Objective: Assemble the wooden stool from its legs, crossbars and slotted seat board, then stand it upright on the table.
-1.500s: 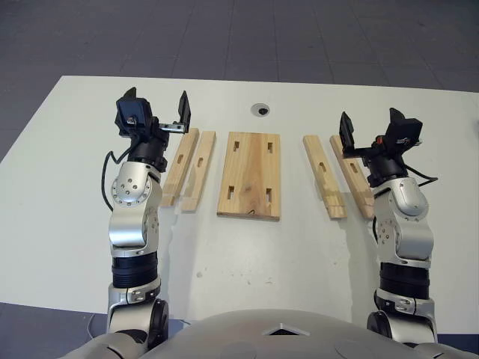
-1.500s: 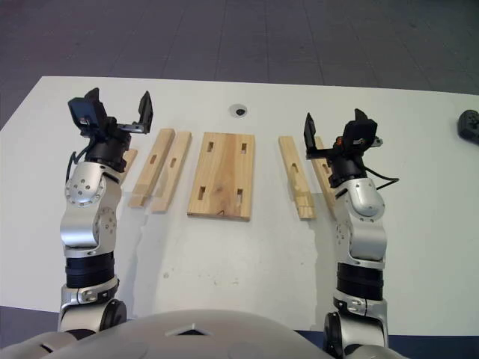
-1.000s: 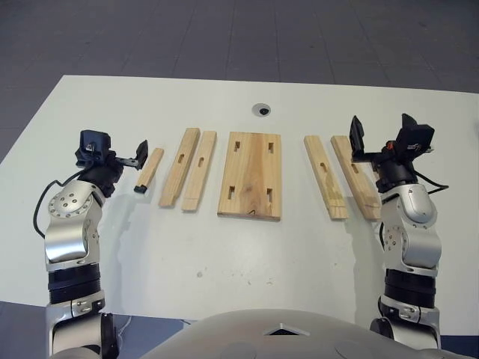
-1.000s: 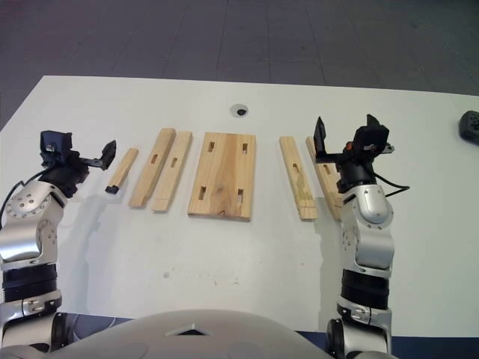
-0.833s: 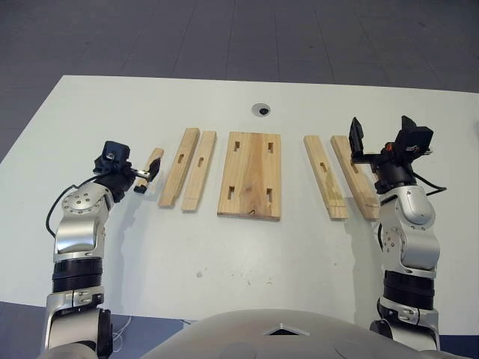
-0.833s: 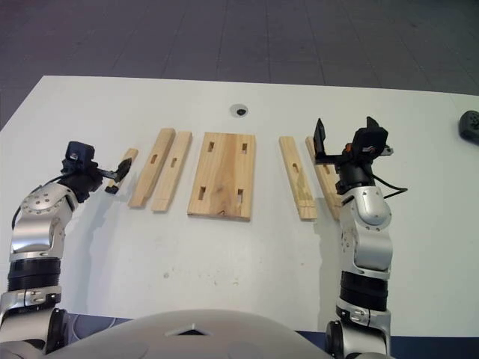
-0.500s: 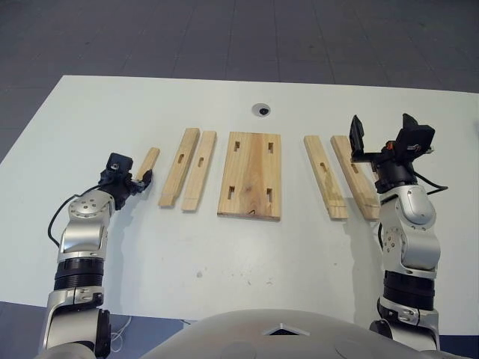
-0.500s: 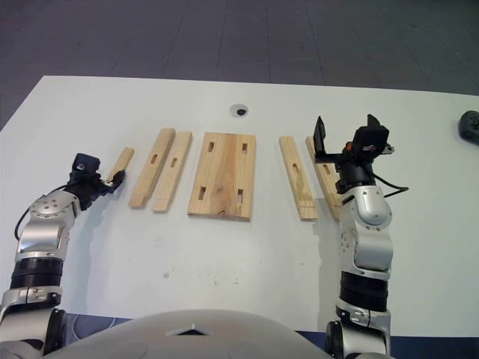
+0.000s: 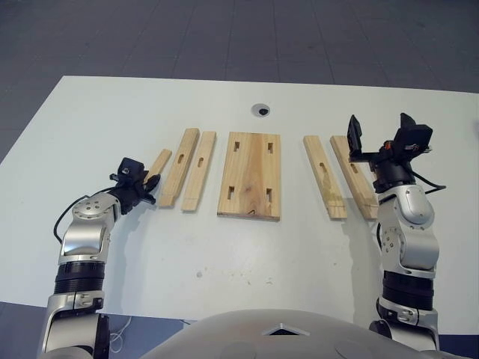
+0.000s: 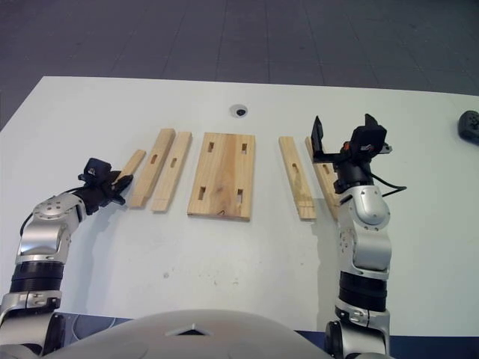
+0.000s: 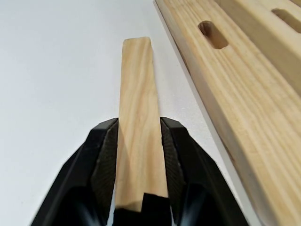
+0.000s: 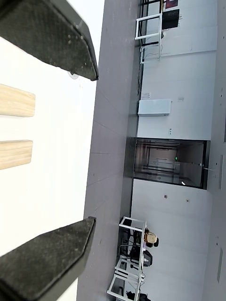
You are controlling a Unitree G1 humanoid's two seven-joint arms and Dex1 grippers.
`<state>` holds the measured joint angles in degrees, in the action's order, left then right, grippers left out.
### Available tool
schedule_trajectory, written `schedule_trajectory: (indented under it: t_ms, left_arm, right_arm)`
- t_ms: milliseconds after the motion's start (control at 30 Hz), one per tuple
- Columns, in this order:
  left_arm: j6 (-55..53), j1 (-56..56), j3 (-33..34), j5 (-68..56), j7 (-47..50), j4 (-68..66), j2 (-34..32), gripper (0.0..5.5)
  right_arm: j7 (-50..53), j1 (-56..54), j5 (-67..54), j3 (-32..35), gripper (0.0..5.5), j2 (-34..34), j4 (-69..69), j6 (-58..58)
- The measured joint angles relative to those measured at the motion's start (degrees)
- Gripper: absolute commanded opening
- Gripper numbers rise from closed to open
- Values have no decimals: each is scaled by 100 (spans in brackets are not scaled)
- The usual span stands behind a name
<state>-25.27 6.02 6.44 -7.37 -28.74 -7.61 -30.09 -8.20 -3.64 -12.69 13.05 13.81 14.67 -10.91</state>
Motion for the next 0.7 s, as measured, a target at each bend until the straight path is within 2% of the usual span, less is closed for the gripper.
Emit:
schedule_trajectory:
  t_ms: [167,333,467,567,633,700]
  left_arm:
    - [332,36,362,39,788,29,325,131]
    - [809,1030,747,-197,1265,813,491,131]
    - [814,1582,272,-524,859,1496,658,131]
    - [814,1629,-400,-517,406,1534,723,131]
    - [814,1632,-897,-523,165,1679,938,131]
    - [808,1653,-1145,-581,98,1849,1165,131]
  right_arm:
    - [-61,-157,-73,83,540,92,-14,-82]
    - [-231,-680,-742,422,540,233,-164,-595]
    - [-447,-1004,-2708,553,540,94,278,-1874]
    - [-246,-1036,-4357,419,540,-165,876,-2766]
    - [29,-1144,-5030,174,540,-334,1276,-3122]
    - [196,-1160,-5136,46,540,-378,1383,-3163]
